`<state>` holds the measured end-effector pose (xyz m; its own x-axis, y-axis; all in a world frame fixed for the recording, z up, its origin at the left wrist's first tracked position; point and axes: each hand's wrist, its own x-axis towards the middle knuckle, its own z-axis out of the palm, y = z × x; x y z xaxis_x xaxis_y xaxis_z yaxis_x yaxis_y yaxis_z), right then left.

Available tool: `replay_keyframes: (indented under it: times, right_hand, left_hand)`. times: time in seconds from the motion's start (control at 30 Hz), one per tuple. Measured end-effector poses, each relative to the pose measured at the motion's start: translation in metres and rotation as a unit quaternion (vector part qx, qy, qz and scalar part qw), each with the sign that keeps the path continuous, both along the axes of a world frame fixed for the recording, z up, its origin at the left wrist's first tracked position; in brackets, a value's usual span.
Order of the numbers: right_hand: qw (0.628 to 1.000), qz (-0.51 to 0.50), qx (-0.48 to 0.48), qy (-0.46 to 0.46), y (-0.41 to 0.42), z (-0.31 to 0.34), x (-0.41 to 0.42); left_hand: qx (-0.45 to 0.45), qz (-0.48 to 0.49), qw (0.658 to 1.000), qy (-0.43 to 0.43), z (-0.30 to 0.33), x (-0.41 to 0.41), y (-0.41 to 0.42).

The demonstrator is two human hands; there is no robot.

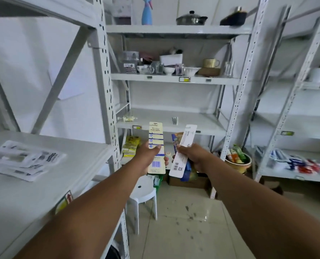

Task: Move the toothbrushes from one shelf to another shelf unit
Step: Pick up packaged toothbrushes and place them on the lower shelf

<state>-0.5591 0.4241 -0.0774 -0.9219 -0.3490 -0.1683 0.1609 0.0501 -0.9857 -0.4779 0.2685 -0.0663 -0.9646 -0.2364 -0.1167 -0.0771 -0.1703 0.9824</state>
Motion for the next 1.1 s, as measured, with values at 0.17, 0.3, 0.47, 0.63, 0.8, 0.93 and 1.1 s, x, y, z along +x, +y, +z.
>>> replay_keyframes:
  times: [0.17, 0.3, 0.47, 0.63, 0.8, 0.93, 1.1]
  right_hand:
    - [0.999, -0.038, 0.022, -0.024, 0.018, -0.028, -0.044]
    - [0.998, -0.04, 0.027, -0.05, 0.023, -0.054, -0.083]
    - [0.997, -0.03, 0.007, -0.075, 0.036, -0.07, -0.146]
    - [0.995, -0.042, -0.023, -0.089, 0.044, -0.075, -0.206]
    - [0.994, -0.048, -0.009, -0.096, 0.043, -0.082, -0.261]
    - [0.994, -0.054, -0.014, -0.097, 0.033, -0.084, -0.304]
    - [0.993, -0.04, -0.022, -0.104, 0.01, -0.079, -0.375]
  left_hand:
    - [-0.009, -0.007, 1.0, -0.017, 0.0, -0.056, 0.011]
    - [-0.019, -0.007, 0.999, -0.029, -0.005, -0.111, 0.018]
    - [-0.037, 0.0, 0.998, -0.042, -0.013, -0.178, 0.031]
    - [-0.035, 0.008, 0.998, -0.052, -0.019, -0.229, 0.032]
    - [-0.031, 0.012, 0.997, -0.063, -0.024, -0.288, 0.024]
    - [-0.048, 0.001, 0.997, -0.066, -0.029, -0.332, 0.013]
    - [-0.042, 0.007, 0.997, -0.07, -0.035, -0.41, -0.017]
